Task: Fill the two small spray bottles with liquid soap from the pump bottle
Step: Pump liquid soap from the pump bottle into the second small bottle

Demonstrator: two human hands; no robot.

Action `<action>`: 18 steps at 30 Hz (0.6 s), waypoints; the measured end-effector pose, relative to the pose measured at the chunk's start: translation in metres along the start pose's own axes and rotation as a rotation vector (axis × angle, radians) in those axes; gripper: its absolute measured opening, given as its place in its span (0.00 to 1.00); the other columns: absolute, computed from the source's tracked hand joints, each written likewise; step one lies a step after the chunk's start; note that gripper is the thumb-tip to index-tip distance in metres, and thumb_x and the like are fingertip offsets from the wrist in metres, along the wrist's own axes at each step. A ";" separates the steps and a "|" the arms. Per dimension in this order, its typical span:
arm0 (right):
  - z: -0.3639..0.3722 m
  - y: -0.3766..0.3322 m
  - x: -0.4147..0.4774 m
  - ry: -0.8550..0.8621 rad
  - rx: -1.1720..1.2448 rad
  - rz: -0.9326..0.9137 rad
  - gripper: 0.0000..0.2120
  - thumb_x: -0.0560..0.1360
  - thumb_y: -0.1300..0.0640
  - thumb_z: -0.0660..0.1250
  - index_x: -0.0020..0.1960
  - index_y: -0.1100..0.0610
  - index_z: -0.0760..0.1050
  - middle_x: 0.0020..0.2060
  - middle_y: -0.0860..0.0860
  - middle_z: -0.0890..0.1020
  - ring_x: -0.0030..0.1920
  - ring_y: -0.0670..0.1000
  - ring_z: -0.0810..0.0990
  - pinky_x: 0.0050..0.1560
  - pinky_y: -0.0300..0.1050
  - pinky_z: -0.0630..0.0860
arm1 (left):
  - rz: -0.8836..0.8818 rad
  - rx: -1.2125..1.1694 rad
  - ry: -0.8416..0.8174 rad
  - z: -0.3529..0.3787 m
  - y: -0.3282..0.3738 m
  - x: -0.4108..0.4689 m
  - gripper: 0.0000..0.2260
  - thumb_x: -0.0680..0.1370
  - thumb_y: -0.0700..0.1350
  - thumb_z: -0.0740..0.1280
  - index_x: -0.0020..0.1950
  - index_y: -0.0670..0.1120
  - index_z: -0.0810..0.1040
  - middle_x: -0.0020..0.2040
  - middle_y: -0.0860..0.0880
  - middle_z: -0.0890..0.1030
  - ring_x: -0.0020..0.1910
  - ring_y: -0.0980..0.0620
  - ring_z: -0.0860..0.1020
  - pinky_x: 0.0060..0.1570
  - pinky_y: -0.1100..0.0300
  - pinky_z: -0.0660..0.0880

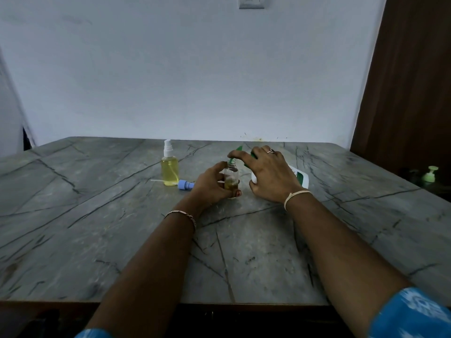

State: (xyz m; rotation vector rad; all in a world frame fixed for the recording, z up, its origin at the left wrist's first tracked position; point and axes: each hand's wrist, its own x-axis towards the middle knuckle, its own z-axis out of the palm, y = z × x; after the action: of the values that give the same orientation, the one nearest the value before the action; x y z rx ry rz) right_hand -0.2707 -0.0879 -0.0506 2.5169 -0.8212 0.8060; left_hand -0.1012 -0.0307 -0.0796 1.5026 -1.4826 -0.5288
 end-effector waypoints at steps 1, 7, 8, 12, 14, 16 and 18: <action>-0.001 -0.001 0.001 -0.003 0.010 0.008 0.35 0.68 0.58 0.68 0.71 0.43 0.60 0.49 0.54 0.75 0.54 0.57 0.73 0.54 0.54 0.71 | 0.005 0.008 0.002 0.000 0.000 0.000 0.27 0.59 0.48 0.81 0.53 0.59 0.74 0.53 0.44 0.83 0.49 0.47 0.83 0.56 0.46 0.78; -0.001 -0.004 0.004 0.000 0.056 0.029 0.30 0.69 0.57 0.68 0.68 0.46 0.64 0.53 0.54 0.76 0.58 0.57 0.72 0.58 0.55 0.69 | -0.001 0.014 -0.013 0.000 -0.003 0.002 0.29 0.64 0.44 0.80 0.61 0.51 0.73 0.54 0.43 0.82 0.50 0.47 0.83 0.57 0.46 0.78; 0.000 -0.003 0.004 -0.002 0.061 0.028 0.31 0.69 0.57 0.68 0.69 0.45 0.63 0.54 0.54 0.76 0.58 0.57 0.72 0.58 0.55 0.69 | -0.007 0.012 -0.016 0.000 -0.002 0.001 0.30 0.64 0.43 0.80 0.63 0.50 0.73 0.55 0.43 0.82 0.51 0.47 0.83 0.57 0.46 0.78; 0.000 -0.001 0.002 0.002 0.044 0.000 0.34 0.68 0.57 0.67 0.71 0.43 0.61 0.51 0.54 0.75 0.56 0.57 0.73 0.55 0.53 0.70 | -0.028 -0.012 -0.009 0.001 -0.002 0.001 0.32 0.65 0.44 0.79 0.66 0.49 0.71 0.57 0.43 0.81 0.53 0.48 0.82 0.58 0.47 0.77; 0.000 0.001 0.002 -0.006 0.043 0.001 0.34 0.69 0.57 0.67 0.72 0.42 0.59 0.51 0.54 0.75 0.56 0.57 0.73 0.55 0.53 0.70 | -0.022 -0.003 -0.007 0.001 -0.004 0.002 0.29 0.64 0.45 0.80 0.61 0.54 0.73 0.55 0.43 0.82 0.52 0.48 0.82 0.58 0.46 0.77; 0.000 0.000 0.002 -0.011 0.055 0.010 0.33 0.69 0.57 0.66 0.71 0.42 0.60 0.51 0.53 0.75 0.56 0.56 0.72 0.56 0.53 0.70 | -0.013 0.003 -0.002 0.001 -0.003 0.002 0.24 0.64 0.46 0.80 0.54 0.60 0.73 0.54 0.44 0.82 0.51 0.48 0.82 0.58 0.46 0.77; 0.000 -0.001 0.003 -0.007 0.072 0.021 0.31 0.69 0.57 0.66 0.69 0.43 0.62 0.52 0.53 0.75 0.57 0.56 0.72 0.56 0.53 0.70 | -0.025 0.008 -0.008 0.001 -0.002 0.001 0.24 0.66 0.44 0.79 0.53 0.61 0.70 0.56 0.44 0.81 0.52 0.47 0.82 0.58 0.46 0.77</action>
State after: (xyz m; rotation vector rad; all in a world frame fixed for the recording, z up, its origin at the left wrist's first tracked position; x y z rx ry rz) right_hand -0.2684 -0.0879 -0.0489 2.5798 -0.8365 0.8481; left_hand -0.1008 -0.0326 -0.0813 1.5287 -1.4760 -0.5447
